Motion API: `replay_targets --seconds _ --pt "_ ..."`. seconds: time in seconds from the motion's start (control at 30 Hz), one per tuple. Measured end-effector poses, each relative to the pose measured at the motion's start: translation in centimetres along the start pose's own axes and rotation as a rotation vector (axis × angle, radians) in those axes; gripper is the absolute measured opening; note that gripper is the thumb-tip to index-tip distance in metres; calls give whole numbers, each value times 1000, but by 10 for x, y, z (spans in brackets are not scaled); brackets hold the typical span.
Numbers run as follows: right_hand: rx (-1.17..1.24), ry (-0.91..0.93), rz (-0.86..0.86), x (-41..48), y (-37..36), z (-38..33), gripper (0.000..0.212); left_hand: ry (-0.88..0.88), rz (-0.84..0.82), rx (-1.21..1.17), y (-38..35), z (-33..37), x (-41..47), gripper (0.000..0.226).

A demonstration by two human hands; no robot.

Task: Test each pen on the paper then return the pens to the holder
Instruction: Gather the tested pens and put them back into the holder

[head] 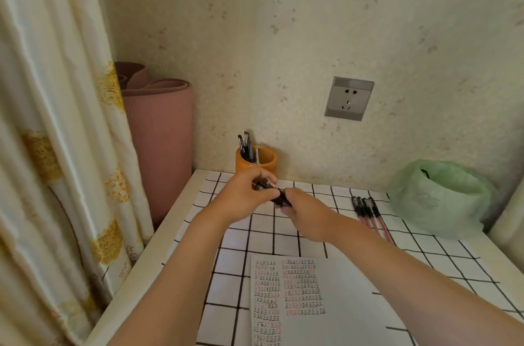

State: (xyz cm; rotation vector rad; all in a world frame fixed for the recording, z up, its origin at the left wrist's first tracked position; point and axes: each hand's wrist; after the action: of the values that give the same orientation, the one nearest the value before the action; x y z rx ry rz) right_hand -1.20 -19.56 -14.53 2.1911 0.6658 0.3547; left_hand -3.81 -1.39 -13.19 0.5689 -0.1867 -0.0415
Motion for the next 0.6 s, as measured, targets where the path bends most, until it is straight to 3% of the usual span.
replay_targets --seconds 0.1,0.2,0.33,0.43,0.6 --pt "209 2 -18 8 4 -19 16 -61 129 -41 10 10 3 17" --pt "337 35 35 20 11 -40 17 -111 232 -99 24 19 9 26" --pt "519 67 187 42 26 -66 23 -79 413 -219 36 19 17 41" --pt "714 52 372 70 34 -73 19 33 537 -125 37 1 24 40" --pt "999 27 537 112 32 -81 18 153 472 8 35 -32 37 52"
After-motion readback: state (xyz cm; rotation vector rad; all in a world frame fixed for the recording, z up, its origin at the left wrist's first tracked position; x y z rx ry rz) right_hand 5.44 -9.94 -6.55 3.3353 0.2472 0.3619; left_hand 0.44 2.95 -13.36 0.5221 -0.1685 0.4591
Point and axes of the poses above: each hand's wrist, its own x-axis towards the middle knuckle, its own y-axis out of the back of the hand, z = x × y, and after that the axes turned 12 degrees about x, right-handed
